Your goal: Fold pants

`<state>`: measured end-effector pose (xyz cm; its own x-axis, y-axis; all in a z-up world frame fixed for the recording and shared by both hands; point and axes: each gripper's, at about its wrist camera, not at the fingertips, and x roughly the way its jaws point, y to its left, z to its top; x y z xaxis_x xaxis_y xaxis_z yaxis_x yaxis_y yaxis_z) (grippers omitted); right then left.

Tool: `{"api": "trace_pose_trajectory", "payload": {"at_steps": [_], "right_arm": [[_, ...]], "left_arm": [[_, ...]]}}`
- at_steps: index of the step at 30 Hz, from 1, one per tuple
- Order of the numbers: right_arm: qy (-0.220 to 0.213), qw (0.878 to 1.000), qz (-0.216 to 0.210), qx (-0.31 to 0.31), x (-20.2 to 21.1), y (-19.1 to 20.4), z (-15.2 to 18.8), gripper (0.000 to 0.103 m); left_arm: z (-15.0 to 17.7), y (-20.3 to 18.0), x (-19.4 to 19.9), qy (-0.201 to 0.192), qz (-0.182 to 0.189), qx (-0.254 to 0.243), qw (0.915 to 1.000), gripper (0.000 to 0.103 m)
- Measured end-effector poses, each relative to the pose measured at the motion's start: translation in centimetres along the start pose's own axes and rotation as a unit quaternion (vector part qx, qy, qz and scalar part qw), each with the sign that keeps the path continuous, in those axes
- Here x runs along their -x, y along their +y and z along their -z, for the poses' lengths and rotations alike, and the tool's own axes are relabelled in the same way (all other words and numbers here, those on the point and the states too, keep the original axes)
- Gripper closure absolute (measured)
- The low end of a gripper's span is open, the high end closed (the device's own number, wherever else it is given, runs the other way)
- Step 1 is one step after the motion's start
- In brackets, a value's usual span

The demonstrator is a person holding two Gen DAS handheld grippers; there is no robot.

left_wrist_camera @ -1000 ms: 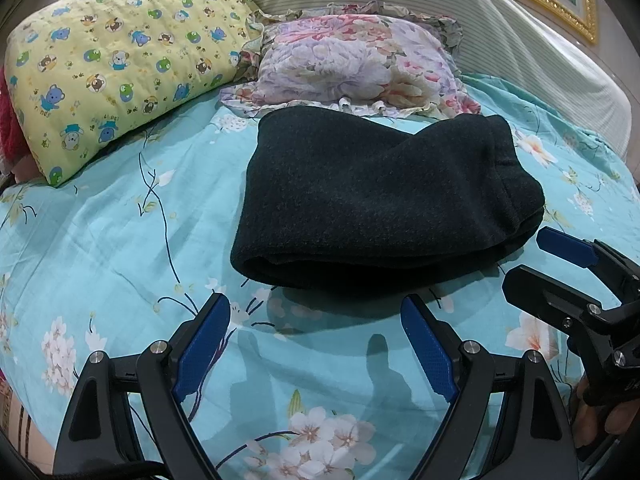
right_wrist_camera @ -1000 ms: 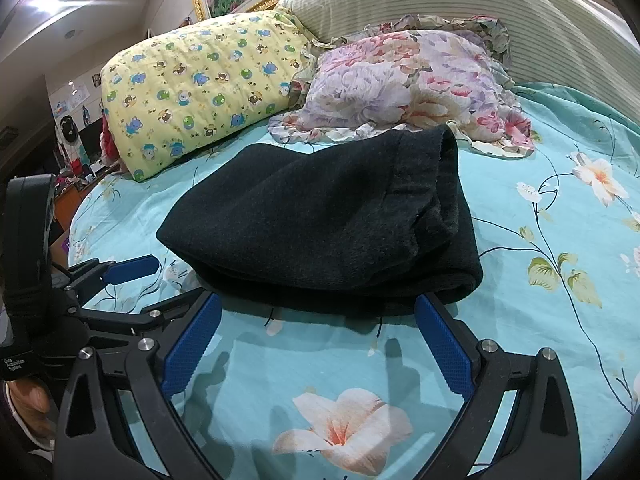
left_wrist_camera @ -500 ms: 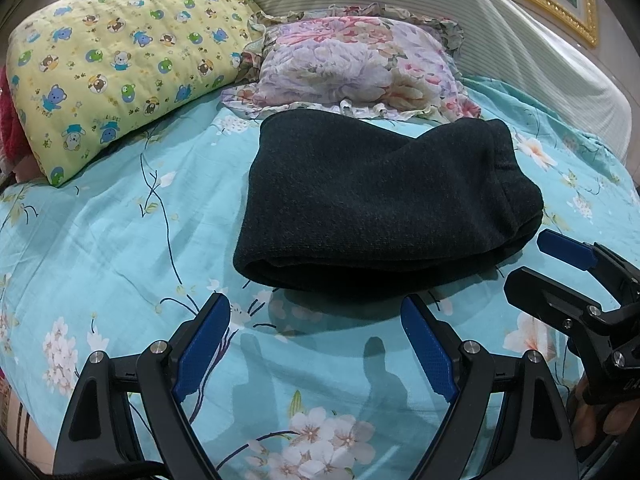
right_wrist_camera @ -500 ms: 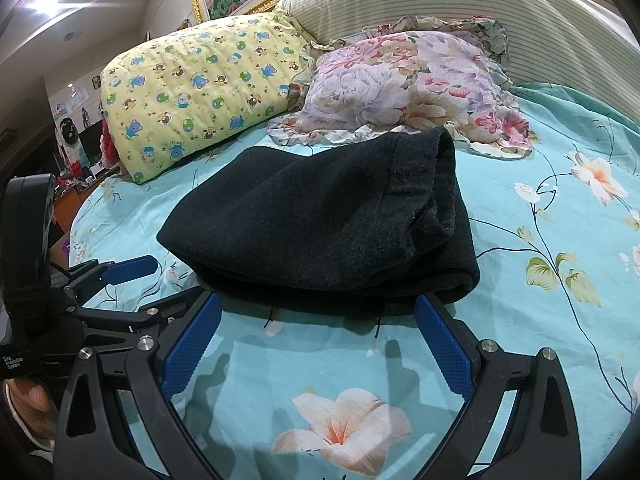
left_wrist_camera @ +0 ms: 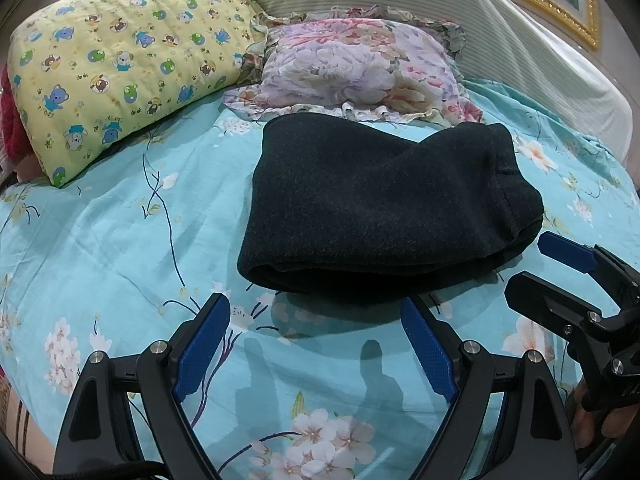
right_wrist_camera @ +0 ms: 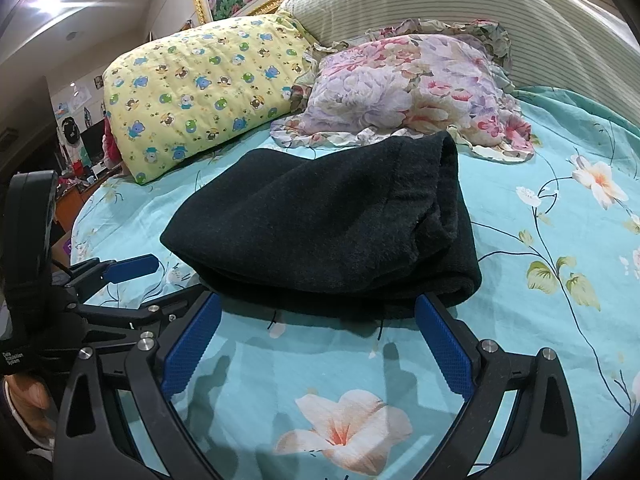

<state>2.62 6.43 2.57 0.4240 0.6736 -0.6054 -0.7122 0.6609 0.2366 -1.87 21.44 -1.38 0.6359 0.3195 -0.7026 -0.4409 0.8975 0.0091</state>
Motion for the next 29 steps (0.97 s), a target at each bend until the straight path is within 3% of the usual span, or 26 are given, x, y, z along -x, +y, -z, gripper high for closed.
{"api": "trace_pose_trajectory", "payload": {"at_steps": [9, 19, 29], "right_arm": [[-0.005, 1.0, 0.001, -0.002, 0.3, -0.1, -0.2, 0.006], [-0.018, 1.0, 0.012, -0.011, 0.9, -1.2, -1.1, 0.006], [-0.023, 0.999, 0.022, -0.012, 1.1, -1.5, -1.8, 0.006]], "left_arm": [[-0.4, 0.4, 0.1, -0.002, 0.005, 0.014, 0.9999, 0.015], [-1.8, 0.3, 1.0, -0.033, 0.017, 0.02, 0.9991, 0.015], [-2.4, 0.6, 1.1, -0.029, 0.013, 0.032, 0.999, 0.015]]}}
